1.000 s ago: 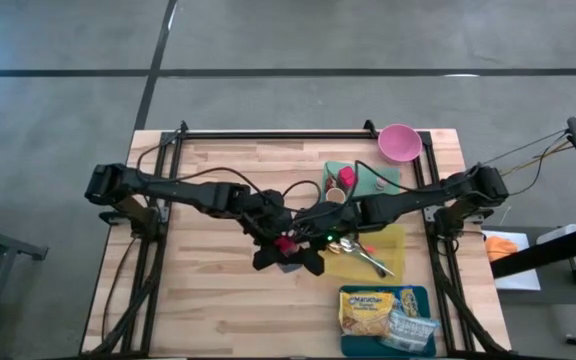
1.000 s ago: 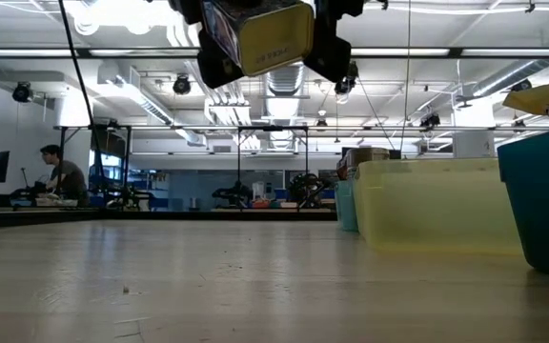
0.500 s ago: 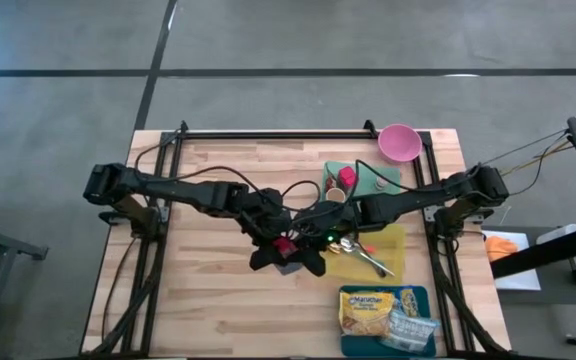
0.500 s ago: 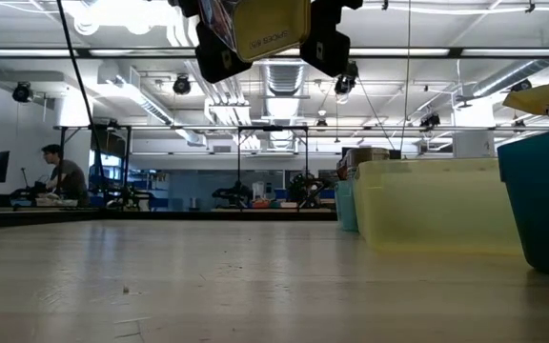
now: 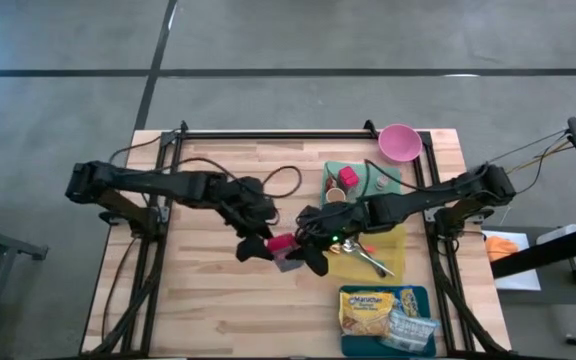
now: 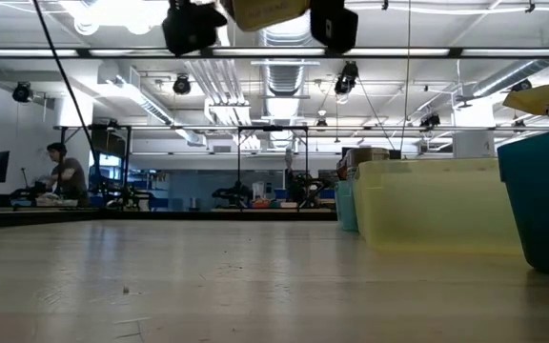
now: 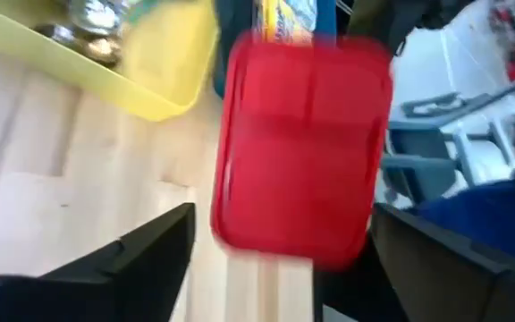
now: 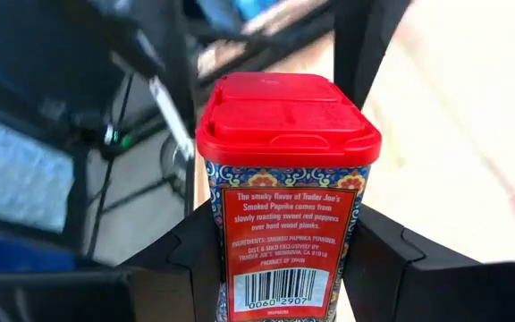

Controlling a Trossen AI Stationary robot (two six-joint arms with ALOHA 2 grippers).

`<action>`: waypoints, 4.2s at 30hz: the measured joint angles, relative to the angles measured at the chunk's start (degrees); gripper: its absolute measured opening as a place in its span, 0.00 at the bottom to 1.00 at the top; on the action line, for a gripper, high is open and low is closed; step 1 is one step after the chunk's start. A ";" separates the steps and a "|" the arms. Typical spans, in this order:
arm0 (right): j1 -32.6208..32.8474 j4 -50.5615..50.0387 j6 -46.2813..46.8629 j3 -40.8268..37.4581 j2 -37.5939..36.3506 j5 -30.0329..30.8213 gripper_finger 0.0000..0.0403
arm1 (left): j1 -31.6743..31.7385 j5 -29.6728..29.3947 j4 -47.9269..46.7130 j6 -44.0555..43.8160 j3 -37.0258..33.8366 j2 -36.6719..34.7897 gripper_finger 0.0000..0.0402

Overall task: Pick & Place Food Item
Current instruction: Put the red seasoning can into the green bin

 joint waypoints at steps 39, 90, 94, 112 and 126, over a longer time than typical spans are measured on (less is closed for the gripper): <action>-0.22 12.33 -5.37 -0.18 -6.25 20.39 0.41 | -1.69 -20.21 68.65 -2.69 -36.51 -17.14 0.66; -7.77 -4.27 11.49 2.74 -4.64 -8.02 0.70 | -1.55 1.42 45.85 -12.81 -31.51 -11.84 0.48; -8.93 -2.95 13.15 2.74 -2.94 -11.69 0.70 | -1.44 1.55 45.99 -13.43 -31.51 -11.84 0.48; -9.22 7.10 12.84 2.66 2.61 -18.78 0.70 | -0.97 3.95 45.17 -13.75 -31.43 -11.91 0.48; -9.32 7.15 11.68 5.97 7.39 -20.25 0.70 | -0.46 5.23 43.27 -15.35 -31.51 -11.21 0.48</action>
